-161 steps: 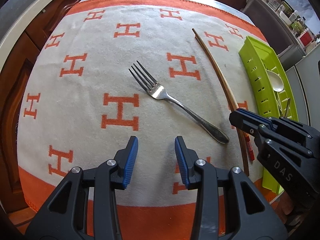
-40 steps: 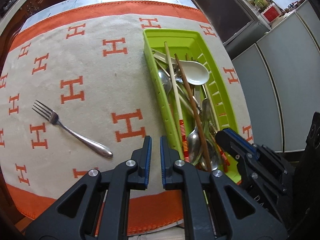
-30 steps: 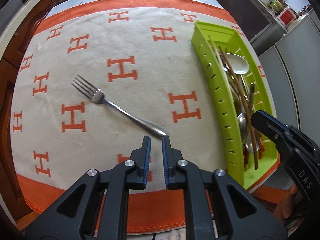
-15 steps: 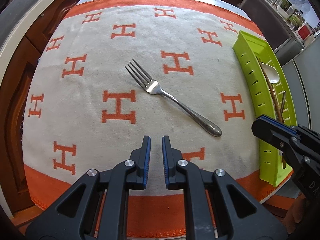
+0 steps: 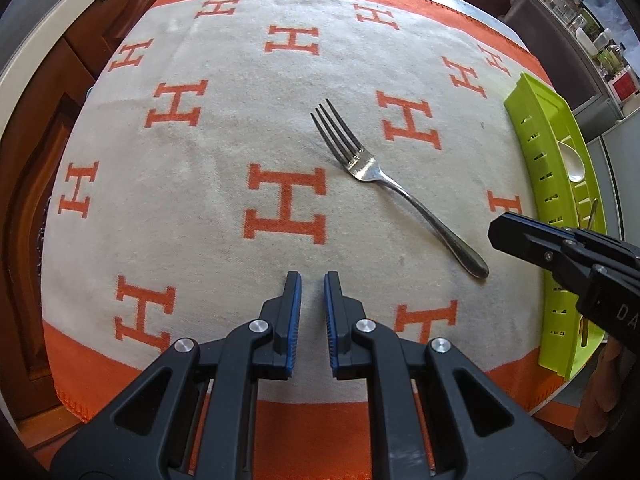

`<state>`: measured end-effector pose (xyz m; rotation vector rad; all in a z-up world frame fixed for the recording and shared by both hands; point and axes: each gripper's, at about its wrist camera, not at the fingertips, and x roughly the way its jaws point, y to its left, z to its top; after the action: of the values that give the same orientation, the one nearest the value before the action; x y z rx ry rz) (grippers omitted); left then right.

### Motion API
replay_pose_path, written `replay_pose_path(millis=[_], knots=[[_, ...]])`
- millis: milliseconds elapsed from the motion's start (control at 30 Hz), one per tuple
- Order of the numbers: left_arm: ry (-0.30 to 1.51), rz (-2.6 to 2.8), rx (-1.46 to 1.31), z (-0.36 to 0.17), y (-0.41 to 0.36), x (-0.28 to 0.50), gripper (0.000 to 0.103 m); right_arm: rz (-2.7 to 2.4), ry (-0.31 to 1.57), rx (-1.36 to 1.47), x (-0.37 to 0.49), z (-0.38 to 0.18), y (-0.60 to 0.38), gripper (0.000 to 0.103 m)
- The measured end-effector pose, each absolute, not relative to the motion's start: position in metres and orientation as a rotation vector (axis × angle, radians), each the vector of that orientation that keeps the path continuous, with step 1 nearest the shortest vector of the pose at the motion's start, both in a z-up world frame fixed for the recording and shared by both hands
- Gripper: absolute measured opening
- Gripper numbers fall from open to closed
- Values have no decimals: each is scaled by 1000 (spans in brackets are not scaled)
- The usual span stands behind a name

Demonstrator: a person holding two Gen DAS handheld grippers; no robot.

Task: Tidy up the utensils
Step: 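Move the right gripper over the steel fork and close on its handle, then lift the steel fork with the right gripper and drop it into the tray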

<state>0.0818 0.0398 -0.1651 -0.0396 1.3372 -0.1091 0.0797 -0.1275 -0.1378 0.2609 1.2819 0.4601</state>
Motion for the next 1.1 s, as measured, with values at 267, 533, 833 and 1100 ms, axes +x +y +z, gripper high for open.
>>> replay_pose_path(millis=[267,533,833,1100], knots=[[1318,-90,-56,-165,51,83,9,523,1326,260,96,-152,-113,8],[1311,-89,-84,-165,59,84,9,582,1321,191,110,-159,-93,20],[1305,-69,-119,-163,72,84,9,580,1240,-113,103,-154,-56,18],[1304,-67,-120,-161,73,84,9,508,1157,-324,90,-154,-40,5]])
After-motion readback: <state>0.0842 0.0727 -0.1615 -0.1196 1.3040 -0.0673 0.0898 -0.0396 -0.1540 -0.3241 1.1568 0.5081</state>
